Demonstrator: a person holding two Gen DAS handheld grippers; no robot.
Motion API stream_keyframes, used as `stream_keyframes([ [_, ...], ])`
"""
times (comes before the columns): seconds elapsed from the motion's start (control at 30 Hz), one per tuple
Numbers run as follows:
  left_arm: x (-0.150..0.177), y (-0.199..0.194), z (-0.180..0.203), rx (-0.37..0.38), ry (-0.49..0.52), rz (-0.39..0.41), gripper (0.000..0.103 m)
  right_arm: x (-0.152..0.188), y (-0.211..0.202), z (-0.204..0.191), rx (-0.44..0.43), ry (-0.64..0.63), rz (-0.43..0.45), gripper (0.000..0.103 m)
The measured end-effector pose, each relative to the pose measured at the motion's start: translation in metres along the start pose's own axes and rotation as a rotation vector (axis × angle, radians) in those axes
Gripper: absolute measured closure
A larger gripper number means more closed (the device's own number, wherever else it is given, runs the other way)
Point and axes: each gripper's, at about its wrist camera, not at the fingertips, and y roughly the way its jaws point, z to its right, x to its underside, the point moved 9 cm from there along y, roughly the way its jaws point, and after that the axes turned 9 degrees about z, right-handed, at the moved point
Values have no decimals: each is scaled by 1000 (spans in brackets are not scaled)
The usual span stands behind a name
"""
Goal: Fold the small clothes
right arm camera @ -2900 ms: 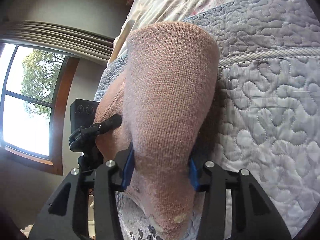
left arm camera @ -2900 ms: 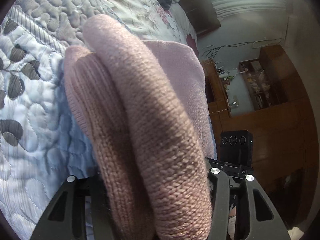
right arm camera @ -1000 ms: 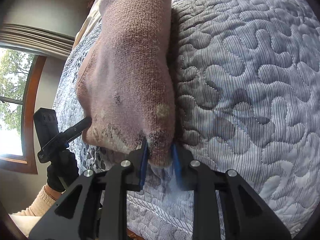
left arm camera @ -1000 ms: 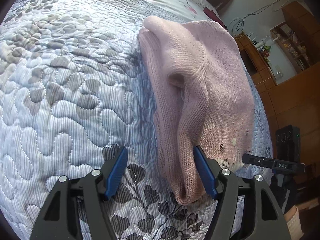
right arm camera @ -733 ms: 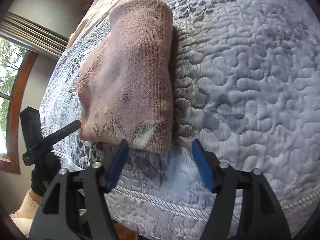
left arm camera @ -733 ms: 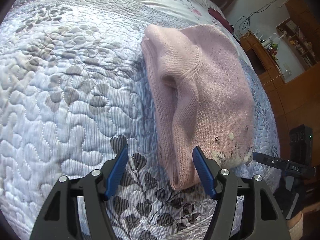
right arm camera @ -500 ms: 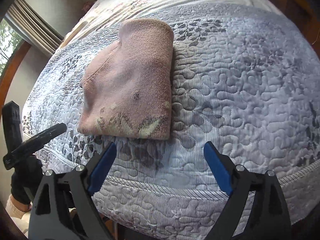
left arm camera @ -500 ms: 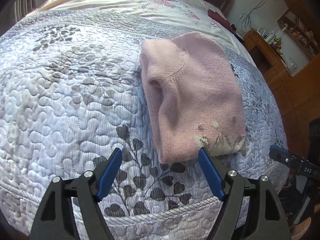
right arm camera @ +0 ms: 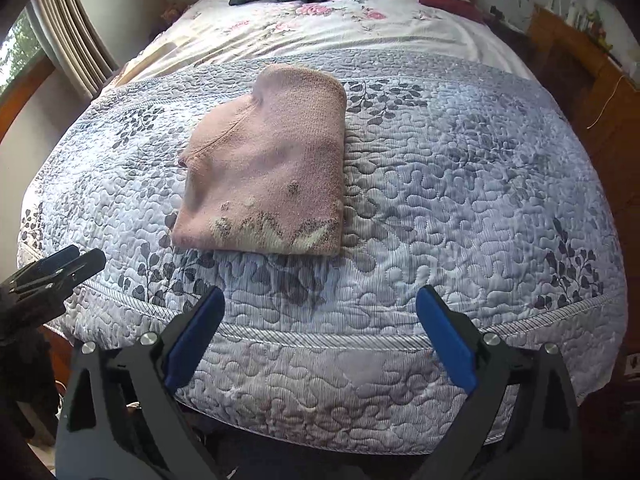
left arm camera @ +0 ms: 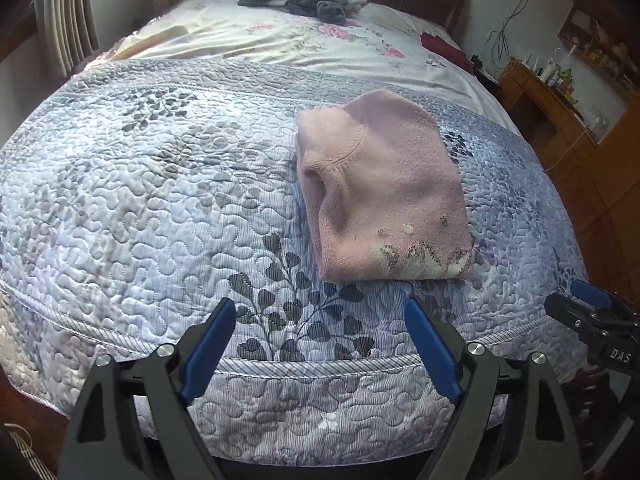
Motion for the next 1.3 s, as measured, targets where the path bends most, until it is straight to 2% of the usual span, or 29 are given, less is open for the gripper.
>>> stream_keyframes([
  [0.3,-3,-27,15,-7,51,42,15,-2,-21,-1,52,3,18,4],
  [0.5,-2,-36,17,-15,47,49,15,0,-29,-2,75,-2,21,3],
  [1.3,0,-32,27,-38,90,41,15,2,-19,3,98,8,-7,3],
])
